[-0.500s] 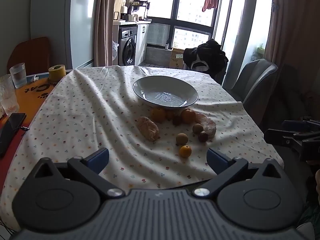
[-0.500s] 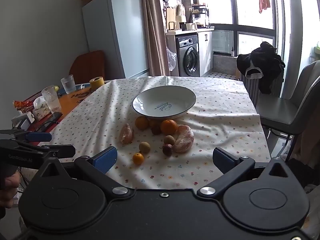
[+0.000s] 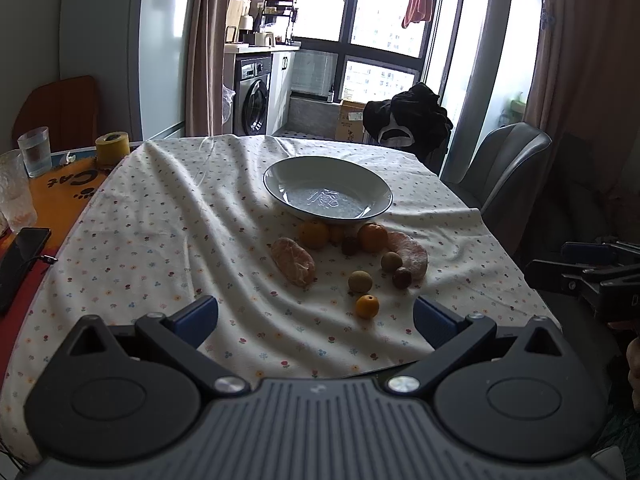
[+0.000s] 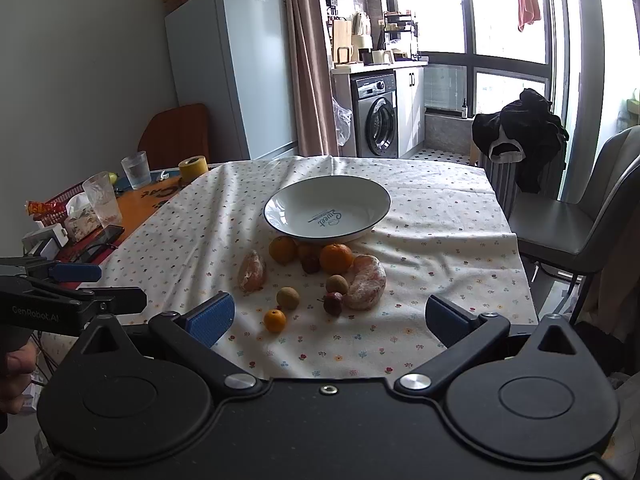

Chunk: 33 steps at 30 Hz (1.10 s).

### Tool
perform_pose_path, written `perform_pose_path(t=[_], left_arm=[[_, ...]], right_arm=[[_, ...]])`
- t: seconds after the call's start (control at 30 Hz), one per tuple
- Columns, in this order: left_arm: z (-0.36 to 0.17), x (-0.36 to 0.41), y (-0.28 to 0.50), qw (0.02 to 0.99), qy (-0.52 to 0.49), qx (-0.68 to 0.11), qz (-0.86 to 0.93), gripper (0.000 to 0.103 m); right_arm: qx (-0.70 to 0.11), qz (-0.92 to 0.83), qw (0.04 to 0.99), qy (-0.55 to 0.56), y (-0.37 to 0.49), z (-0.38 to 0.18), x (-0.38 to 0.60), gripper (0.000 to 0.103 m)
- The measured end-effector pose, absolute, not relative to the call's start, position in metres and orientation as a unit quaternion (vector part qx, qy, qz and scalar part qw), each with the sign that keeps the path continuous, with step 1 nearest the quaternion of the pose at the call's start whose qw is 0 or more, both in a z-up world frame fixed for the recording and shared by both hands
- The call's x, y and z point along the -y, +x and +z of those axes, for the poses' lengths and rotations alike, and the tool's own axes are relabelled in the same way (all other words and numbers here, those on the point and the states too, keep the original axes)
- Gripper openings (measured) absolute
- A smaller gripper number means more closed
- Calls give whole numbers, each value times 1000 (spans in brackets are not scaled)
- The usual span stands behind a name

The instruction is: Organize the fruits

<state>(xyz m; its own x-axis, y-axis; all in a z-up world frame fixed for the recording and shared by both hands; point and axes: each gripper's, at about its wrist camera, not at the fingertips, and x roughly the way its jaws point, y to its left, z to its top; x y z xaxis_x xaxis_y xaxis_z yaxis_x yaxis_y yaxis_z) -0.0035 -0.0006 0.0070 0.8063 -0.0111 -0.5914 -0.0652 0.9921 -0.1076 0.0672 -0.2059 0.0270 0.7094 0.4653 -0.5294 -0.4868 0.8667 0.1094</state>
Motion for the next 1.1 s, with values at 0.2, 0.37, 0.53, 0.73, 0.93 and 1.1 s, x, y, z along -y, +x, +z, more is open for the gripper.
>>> perform_pose_path(t=[0.2, 0.37, 0.53, 0.73, 0.93, 1.1], left_arm=[[6, 1, -4, 949, -57, -311, 18, 103], [5, 1, -4, 949, -59, -311, 15, 103], [6, 0, -5, 949, -60, -309, 11, 103], [8, 0, -6, 950, -62, -305, 11, 103], [8, 0, -5, 950, -62, -305, 11, 103], [9, 0, -5, 951, -61, -304, 10, 103]], right_arm=[[-277, 253, 926, -23, 66, 27, 204, 103], [-278, 253, 926, -23, 66, 28, 204, 103], [-276, 255, 926, -22, 66, 28, 205, 103], [-276, 253, 927, -21, 67, 30, 206, 103], [-276, 255, 927, -22, 67, 30, 206, 103], [-275, 257, 926, -23, 67, 30, 205, 103]])
